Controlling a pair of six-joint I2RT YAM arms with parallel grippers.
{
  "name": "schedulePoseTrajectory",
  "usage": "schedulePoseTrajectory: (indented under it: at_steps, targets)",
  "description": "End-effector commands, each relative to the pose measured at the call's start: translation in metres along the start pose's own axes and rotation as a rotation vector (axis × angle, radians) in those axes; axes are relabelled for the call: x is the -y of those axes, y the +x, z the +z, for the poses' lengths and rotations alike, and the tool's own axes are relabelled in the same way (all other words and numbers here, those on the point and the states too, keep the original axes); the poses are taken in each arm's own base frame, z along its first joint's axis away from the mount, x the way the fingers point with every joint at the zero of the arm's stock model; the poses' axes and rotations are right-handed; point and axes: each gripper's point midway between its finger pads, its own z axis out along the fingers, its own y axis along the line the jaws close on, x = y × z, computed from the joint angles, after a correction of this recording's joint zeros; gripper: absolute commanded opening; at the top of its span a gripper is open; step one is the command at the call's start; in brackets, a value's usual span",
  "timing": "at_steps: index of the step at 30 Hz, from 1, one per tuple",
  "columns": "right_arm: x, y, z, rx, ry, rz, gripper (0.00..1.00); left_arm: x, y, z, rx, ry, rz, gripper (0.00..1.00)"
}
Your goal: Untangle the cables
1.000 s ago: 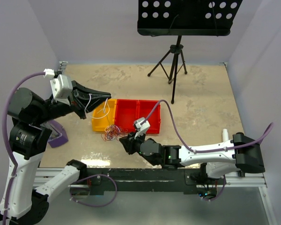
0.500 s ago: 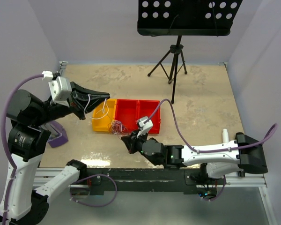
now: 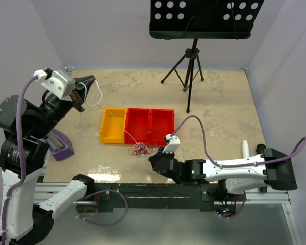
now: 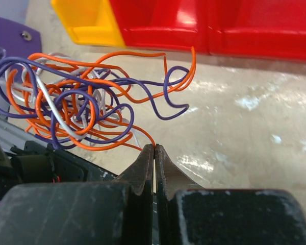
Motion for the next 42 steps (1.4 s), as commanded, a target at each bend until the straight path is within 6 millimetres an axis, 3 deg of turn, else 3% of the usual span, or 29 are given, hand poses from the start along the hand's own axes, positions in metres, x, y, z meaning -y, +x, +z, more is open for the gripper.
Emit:
schedulePoseTrajectory:
  at_steps: [1,10,11,13,18,22,28,35,42]
  targets:
    - [0.046,0.013,-0.007,-0.037,0.17,0.085,0.0,-0.065,-0.032,-0.029,0.078,-0.366,0.157,0.0]
    - [0.07,0.023,-0.015,-0.078,0.291,0.135,0.0,-0.153,-0.073,-0.086,0.128,-0.954,0.313,0.0]
    - [0.07,0.023,-0.015,-0.077,0.289,0.135,0.0,-0.15,-0.077,-0.086,0.147,-0.938,0.321,0.0]
    - [0.068,0.021,-0.016,-0.073,0.277,0.141,0.0,-0.13,-0.07,-0.067,0.145,-0.773,0.324,0.0]
    - [0.053,0.015,-0.014,-0.062,0.218,0.121,0.0,-0.073,-0.022,-0.029,0.077,-0.415,0.218,0.0]
    - [0.037,0.008,-0.012,-0.05,0.146,0.096,0.0,-0.051,0.021,-0.008,0.004,-0.288,0.161,0.0]
    - [0.024,0.0,-0.018,-0.037,0.042,0.107,0.0,-0.048,0.072,0.016,-0.067,-0.268,0.16,0.0]
    - [0.024,0.0,-0.018,-0.031,0.023,0.097,0.0,-0.037,0.12,0.047,-0.134,-0.189,0.132,0.0]
    - [0.02,0.002,-0.017,-0.037,0.006,0.105,0.0,-0.032,0.154,0.069,-0.178,-0.149,0.125,0.0]
